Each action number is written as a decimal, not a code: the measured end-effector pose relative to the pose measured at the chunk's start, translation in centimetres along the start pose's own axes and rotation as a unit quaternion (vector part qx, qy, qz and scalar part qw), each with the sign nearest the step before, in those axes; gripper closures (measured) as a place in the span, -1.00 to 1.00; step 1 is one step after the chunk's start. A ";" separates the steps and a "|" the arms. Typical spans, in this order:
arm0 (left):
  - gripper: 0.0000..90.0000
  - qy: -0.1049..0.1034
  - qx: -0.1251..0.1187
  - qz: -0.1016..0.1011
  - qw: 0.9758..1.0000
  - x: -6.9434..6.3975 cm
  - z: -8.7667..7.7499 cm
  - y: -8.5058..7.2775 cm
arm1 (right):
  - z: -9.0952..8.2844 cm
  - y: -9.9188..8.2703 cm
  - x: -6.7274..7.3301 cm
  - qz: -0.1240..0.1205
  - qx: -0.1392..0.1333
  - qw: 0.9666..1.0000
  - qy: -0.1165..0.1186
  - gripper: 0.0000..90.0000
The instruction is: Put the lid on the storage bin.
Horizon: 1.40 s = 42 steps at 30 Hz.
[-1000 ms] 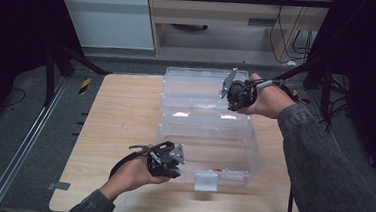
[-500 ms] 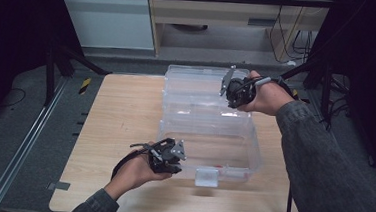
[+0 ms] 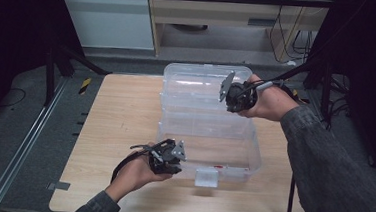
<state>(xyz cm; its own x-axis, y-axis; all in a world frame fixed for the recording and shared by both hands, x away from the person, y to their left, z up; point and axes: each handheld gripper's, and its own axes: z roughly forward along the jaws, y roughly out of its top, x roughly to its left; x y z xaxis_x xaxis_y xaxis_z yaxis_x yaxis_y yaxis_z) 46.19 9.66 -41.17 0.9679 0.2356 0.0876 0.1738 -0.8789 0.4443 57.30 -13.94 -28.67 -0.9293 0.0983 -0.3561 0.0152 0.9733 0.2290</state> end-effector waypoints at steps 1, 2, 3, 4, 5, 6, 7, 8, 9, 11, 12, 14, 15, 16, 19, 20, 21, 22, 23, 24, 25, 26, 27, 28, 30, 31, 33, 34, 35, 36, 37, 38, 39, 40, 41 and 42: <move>0.78 0.000 -0.002 -0.001 1.000 0.0 0.0 0.0 | -0.1 0.0 0.3 -0.002 -0.002 1.000 0.000 0.94; 0.78 0.001 -0.003 -0.001 1.000 0.0 0.0 0.0 | -0.3 0.0 0.5 -0.004 -0.005 1.000 -0.001 0.94; 0.78 0.001 -0.003 -0.002 1.000 0.0 0.0 -0.1 | -0.5 0.0 0.8 -0.006 -0.007 1.000 -0.001 0.95; 0.77 -0.002 -0.003 -0.008 1.000 -0.1 0.0 -0.1 | -0.6 -0.1 1.1 -0.008 -0.009 1.000 -0.003 0.95; 0.77 -0.002 -0.003 -0.008 1.000 -0.1 0.1 -0.1 | -0.7 -0.1 1.4 -0.011 -0.010 1.000 -0.004 0.95; 0.77 0.000 -0.002 -0.002 1.000 -0.1 0.0 0.0 | -0.8 -0.1 1.7 -0.012 -0.012 1.000 -0.006 0.95; 0.77 -0.001 -0.002 -0.002 1.000 0.0 0.0 0.0 | -1.0 -0.2 2.0 -0.014 -0.012 1.000 -0.008 0.95; 0.77 -0.002 -0.002 -0.002 1.000 0.0 0.0 -0.1 | -1.1 -0.2 2.3 -0.014 -0.014 1.000 -0.009 0.94; 0.76 -0.002 -0.001 0.000 1.000 0.0 0.0 -0.1 | -1.2 -0.3 2.7 -0.015 -0.015 1.000 -0.011 0.94; 0.75 -0.001 -0.003 -0.003 1.000 -0.1 0.0 -0.1 | -1.4 -0.5 3.1 -0.017 -0.016 1.000 -0.013 0.94; 0.75 0.000 -0.003 -0.002 1.000 -0.1 0.0 -0.1 | -1.5 -0.5 3.4 -0.017 -0.018 1.000 -0.015 0.94; 0.74 0.002 -0.004 -0.004 1.000 -0.2 0.0 -0.1 | -1.6 -0.6 3.8 -0.017 -0.022 0.999 -0.018 0.94; 0.74 0.002 -0.004 -0.003 1.000 -0.2 0.1 -0.1 | -1.6 -0.7 4.0 -0.017 -0.022 0.999 -0.019 0.94; 0.74 0.002 -0.003 -0.003 1.000 -0.2 0.0 -0.1 | -1.7 -0.7 4.1 -0.016 -0.025 0.999 -0.019 0.94; 0.73 0.005 -0.003 -0.003 1.000 -0.3 0.1 -0.1 | -1.8 -0.8 4.6 -0.017 -0.029 0.999 -0.019 0.94; 0.73 0.006 -0.003 -0.002 1.000 -0.4 0.1 -0.1 | -1.9 -0.8 4.7 -0.018 -0.029 0.999 -0.019 0.94; 0.73 0.006 -0.003 -0.003 1.000 -0.3 0.1 0.0 | -1.9 -0.8 4.8 -0.018 -0.029 0.999 -0.020 0.94; 0.73 0.005 -0.002 -0.002 1.000 -0.3 0.1 0.0 | -1.9 -0.8 4.8 -0.021 -0.029 0.999 -0.021 0.94; 0.73 0.001 -0.004 -0.034 0.999 -0.7 0.2 -0.1 | -1.9 -0.8 4.8 -0.020 -0.029 0.999 -0.019 0.93; 0.73 0.003 -0.007 -0.050 0.999 -0.9 0.2 -0.1 | -1.8 -0.8 4.5 -0.018 -0.028 0.999 -0.018 0.93; 0.73 0.007 -0.004 -0.003 1.000 -0.2 0.2 0.1 | -1.8 -0.8 4.3 -0.018 -0.026 0.999 -0.017 0.93; 0.73 0.010 -0.006 -0.004 1.000 -0.2 0.3 0.2 | -1.7 -0.8 4.0 -0.017 -0.023 0.999 -0.016 0.92; 0.73 0.013 -0.002 0.000 1.000 0.0 0.3 0.3 | -1.6 -0.8 3.7 -0.015 -0.020 1.000 -0.015 0.92; 0.74 0.013 -0.004 -0.009 1.000 0.0 0.5 0.5 | -1.4 -0.8 3.3 -0.012 -0.020 1.000 -0.016 0.92; 0.74 0.020 -0.002 -0.021 1.000 0.3 0.6 0.7 | -1.1 -0.6 2.5 -0.010 -0.014 1.000 -0.020 0.92; 0.74 0.025 -0.001 -0.007 1.000 0.8 0.7 0.9 | -0.9 -0.5 2.2 -0.009 -0.012 1.000 -0.024 0.92; 0.74 0.025 -0.003 -0.012 1.000 1.2 0.7 0.9 | -0.7 -0.3 1.7 -0.010 -0.011 1.000 -0.026 0.92; 0.74 0.025 -0.003 -0.014 1.000 1.2 0.7 0.8 | -0.6 -0.2 1.6 -0.013 -0.012 1.000 -0.026 0.92; 0.74 0.023 -0.003 -0.013 1.000 1.3 0.7 0.8 | -0.6 -0.1 1.6 -0.012 -0.015 0.999 -0.025 0.93; 0.74 0.024 -0.003 -0.012 1.000 1.3 0.7 0.8 | -0.6 -0.1 1.7 -0.016 -0.018 0.999 -0.025 0.93; 0.74 0.024 -0.002 -0.012 1.000 1.3 0.7 0.9 | -0.7 -0.1 1.8 -0.017 -0.019 0.999 -0.026 0.93; 0.75 0.023 -0.001 -0.011 1.000 1.3 0.7 0.9 | -0.7 -0.2 2.0 -0.018 -0.022 0.999 -0.027 0.94; 0.75 0.023 0.000 -0.009 1.000 1.3 0.7 0.9 | -0.8 -0.2 2.1 -0.019 -0.023 0.999 -0.028 0.94; 0.75 0.023 0.000 -0.009 1.000 1.4 0.7 0.9 | -0.9 -0.3 2.4 -0.019 -0.024 0.999 -0.029 0.94; 0.74 0.024 0.001 -0.007 1.000 1.4 0.8 1.0 | -0.9 -0.3 2.5 -0.021 -0.026 0.999 -0.030 0.94; 0.74 0.025 0.000 -0.006 1.000 1.3 0.8 1.0 | -1.0 -0.4 2.8 -0.022 -0.028 0.999 -0.031 0.94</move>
<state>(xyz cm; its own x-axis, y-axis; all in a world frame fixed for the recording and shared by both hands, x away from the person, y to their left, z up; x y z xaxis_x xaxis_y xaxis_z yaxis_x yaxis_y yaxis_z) 47.79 8.82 -41.30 0.9552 0.2673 0.1269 0.1860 -0.8761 0.4448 54.30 -14.22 -28.85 -0.9036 0.0707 -0.4226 -0.0471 0.9639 0.2620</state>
